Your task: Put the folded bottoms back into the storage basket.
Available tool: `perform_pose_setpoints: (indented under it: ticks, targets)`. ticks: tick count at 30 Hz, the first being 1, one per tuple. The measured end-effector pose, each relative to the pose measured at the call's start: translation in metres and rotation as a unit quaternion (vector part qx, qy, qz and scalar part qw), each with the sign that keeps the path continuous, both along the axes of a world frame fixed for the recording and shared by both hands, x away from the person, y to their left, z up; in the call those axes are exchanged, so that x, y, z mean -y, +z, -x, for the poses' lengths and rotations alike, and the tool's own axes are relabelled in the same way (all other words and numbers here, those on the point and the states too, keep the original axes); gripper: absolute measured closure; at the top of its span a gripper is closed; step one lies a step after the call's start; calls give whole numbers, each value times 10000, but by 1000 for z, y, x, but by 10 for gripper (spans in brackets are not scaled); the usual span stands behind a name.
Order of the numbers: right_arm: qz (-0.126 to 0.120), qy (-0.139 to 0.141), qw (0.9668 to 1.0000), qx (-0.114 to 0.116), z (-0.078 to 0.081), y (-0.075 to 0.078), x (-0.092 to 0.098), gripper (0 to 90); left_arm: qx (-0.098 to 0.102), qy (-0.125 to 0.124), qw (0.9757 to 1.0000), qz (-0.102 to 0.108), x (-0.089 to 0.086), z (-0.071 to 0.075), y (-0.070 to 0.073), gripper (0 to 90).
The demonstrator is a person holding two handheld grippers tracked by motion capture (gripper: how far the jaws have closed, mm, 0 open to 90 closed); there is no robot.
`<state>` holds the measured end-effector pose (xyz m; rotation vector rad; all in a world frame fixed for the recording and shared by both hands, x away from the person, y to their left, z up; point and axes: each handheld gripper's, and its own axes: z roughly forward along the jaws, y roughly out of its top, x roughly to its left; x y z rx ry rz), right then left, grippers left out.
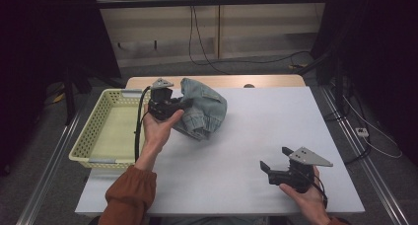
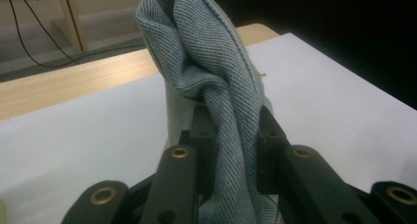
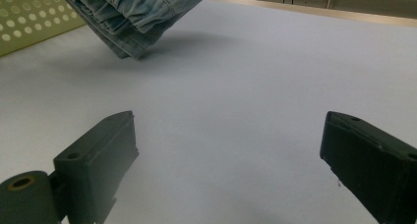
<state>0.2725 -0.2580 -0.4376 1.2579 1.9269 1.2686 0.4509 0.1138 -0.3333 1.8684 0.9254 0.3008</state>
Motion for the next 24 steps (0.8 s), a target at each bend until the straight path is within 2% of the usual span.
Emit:
perform_pose_setpoints:
  ticks: [6,9,24]
  targets:
    - [-5,-20,10000,-14,0,0,0,70,165,-23,9999,-41,-2,5,7,757]
    - [-4,-24,10000,-14,0,0,0,70,169,27,9998,42,-5,6,9,757]
    - [8,-43,10000,5,0,0,1,69,345,57,9994,-24,-13,15,26,757]
